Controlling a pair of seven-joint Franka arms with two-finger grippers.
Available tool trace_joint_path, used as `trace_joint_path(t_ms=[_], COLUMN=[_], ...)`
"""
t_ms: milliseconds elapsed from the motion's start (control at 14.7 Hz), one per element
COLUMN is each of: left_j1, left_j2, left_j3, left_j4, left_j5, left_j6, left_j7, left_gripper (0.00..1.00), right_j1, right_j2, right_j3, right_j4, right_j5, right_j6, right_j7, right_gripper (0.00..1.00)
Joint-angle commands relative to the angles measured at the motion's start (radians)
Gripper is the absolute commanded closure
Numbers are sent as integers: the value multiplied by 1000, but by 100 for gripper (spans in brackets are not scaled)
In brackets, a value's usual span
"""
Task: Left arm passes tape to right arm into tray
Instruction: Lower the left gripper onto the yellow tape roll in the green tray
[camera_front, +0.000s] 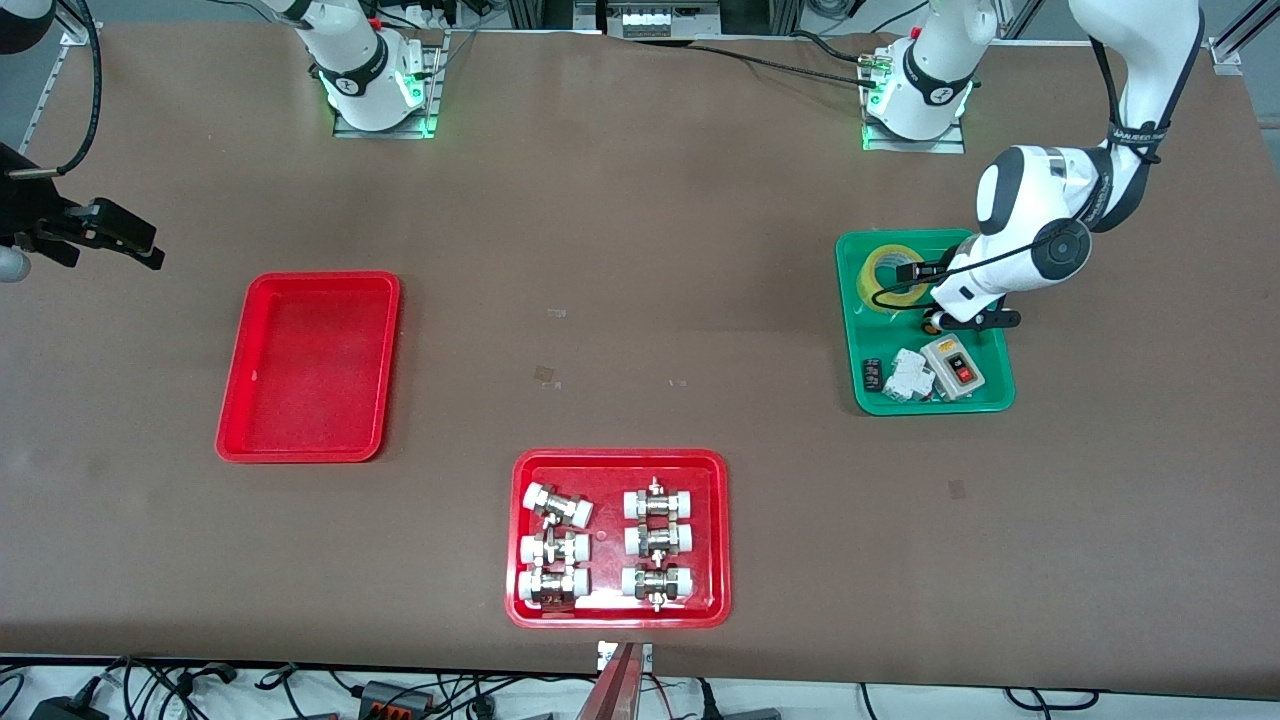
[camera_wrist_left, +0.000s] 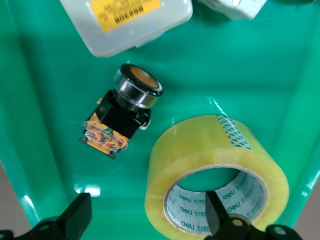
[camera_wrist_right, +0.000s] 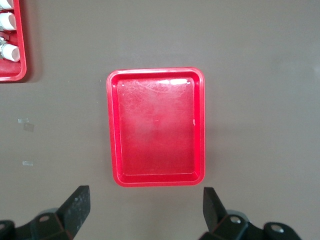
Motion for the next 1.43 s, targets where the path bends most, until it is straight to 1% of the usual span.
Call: trace_joint_path(t_ms=[0,272,408,816,1020,1156,1360], left_j1=[4,3,1,-3,-3,-3,-2], left_j2=[-5,-6,-6,-6,-11,-20,-30], left_j3=[-4,-5,-7,-22,-28,-30,-27], left_j4=[-11,-11,-10,-5,1,9,117], left_j5=[-28,-29,-55,-77,-77,-77,-74], left_j6=[8,-3,-17,-32,-41,-61,-187], left_j7=[-1,-5,-8,-24,-19,-11,-7], left_gripper=[15,47,60,75,85,86,85], right_j1=[3,3,3,3,3,4,3], right_j2=[-4,-2,-2,-4,-5,-5,-7], right_j3=[0,0,0,0,1,1,1], right_j4=[1,1,1,2,2,2,4], right_j5=[13,15,15,15,15,17,17], right_j6=[-10,-7,-7,-10,-12,-12,-12], right_j7=[-4,-3,-3,-3,-3,-3,-1], right_gripper=[0,0,0,0,0,0,0])
